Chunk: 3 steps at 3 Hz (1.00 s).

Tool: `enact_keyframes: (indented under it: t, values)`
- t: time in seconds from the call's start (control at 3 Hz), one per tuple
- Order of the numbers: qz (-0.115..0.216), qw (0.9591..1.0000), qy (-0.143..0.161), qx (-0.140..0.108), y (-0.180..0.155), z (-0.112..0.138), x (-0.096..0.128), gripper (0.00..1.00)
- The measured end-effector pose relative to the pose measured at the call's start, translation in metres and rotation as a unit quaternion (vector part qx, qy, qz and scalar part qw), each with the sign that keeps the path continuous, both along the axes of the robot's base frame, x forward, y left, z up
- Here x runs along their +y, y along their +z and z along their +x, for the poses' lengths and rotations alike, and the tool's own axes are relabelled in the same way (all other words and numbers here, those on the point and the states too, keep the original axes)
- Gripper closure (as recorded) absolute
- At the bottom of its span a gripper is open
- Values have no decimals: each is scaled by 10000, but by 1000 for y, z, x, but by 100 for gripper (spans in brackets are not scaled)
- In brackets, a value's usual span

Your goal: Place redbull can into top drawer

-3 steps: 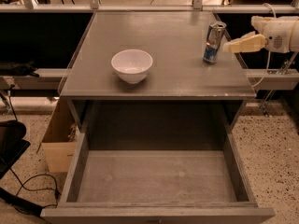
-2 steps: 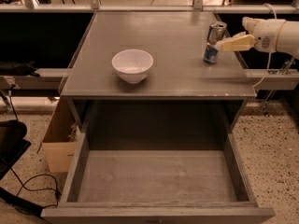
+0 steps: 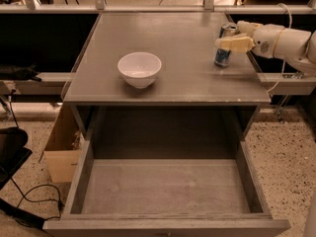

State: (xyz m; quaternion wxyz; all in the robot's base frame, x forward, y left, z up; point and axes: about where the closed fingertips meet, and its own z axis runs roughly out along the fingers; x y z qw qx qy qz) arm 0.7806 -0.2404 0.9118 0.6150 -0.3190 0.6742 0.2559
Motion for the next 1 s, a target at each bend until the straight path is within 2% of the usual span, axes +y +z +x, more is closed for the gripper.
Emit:
enact_keyframes:
  t: [0.33, 0.67, 1.0]
  values:
    - [327, 9994, 99, -29, 2, -16, 18, 42]
    - [363, 9983, 355, 271, -29, -24, 47, 66]
    - [356, 9984, 345, 262, -29, -23, 46, 96]
